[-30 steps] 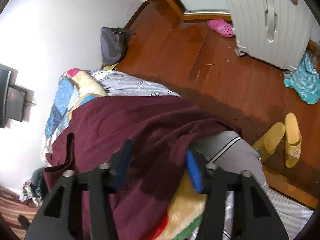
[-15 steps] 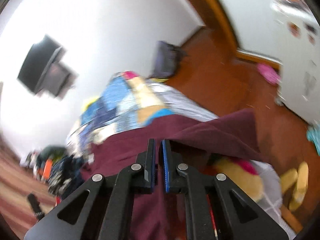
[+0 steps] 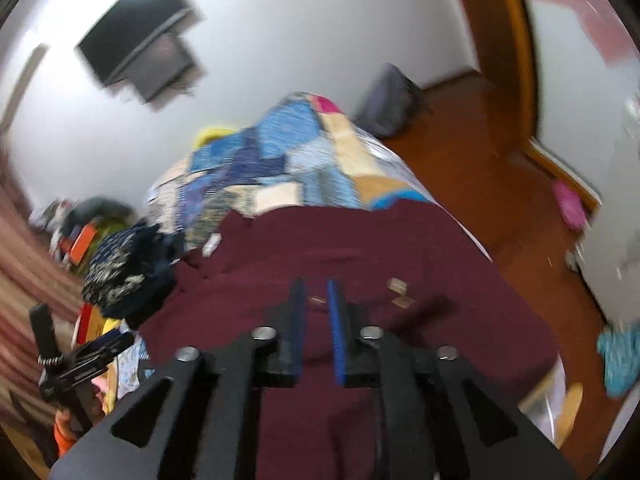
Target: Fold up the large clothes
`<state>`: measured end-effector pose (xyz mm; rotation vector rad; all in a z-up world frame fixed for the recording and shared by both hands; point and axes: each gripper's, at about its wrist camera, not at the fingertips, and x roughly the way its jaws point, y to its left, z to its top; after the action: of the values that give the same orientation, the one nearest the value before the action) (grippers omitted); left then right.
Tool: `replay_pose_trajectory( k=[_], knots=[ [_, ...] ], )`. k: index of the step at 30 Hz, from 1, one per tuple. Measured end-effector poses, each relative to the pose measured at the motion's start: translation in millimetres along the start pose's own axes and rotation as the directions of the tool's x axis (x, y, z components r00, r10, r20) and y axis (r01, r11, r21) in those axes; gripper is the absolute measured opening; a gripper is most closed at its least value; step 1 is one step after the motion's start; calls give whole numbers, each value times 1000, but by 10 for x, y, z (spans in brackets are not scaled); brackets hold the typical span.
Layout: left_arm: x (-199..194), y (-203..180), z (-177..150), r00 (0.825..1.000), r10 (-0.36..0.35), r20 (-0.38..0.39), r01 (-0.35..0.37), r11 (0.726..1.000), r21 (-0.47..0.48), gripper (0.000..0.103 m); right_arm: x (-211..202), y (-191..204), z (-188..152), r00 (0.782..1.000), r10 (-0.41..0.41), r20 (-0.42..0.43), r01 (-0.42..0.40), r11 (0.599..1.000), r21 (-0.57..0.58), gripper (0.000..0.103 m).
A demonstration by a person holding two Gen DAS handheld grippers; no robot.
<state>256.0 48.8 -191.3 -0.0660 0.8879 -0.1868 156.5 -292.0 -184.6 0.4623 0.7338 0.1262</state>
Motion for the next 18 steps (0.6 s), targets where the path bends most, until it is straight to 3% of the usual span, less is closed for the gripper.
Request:
replay_pose_trajectory(
  k=[2, 4, 6, 10, 18],
  knots=[
    [27, -3, 12, 1000, 0, -5, 0, 1000, -5, 84, -102, -315, -21, 999, -50, 12, 49, 995, 86, 45],
    [70, -16, 25, 1000, -6, -13, 5, 1000, -11, 84, -212, -520, -17, 994, -103, 27, 97, 984, 152, 55],
    [130, -61, 36, 1000, -7, -24, 7, 1000, -11, 84, -306, -840, -107, 990, -141, 15, 134, 963, 234, 56],
    [260, -206, 57, 999, -8, -52, 9, 1000, 13, 84, -269, -1331, -317, 989, -137, -58, 149, 911, 385, 56],
    [391, -566, 61, 996, -8, -88, 17, 995, 100, 84, 104, -1707, -666, 988, -26, -150, 105, 830, 548, 56]
  ],
)
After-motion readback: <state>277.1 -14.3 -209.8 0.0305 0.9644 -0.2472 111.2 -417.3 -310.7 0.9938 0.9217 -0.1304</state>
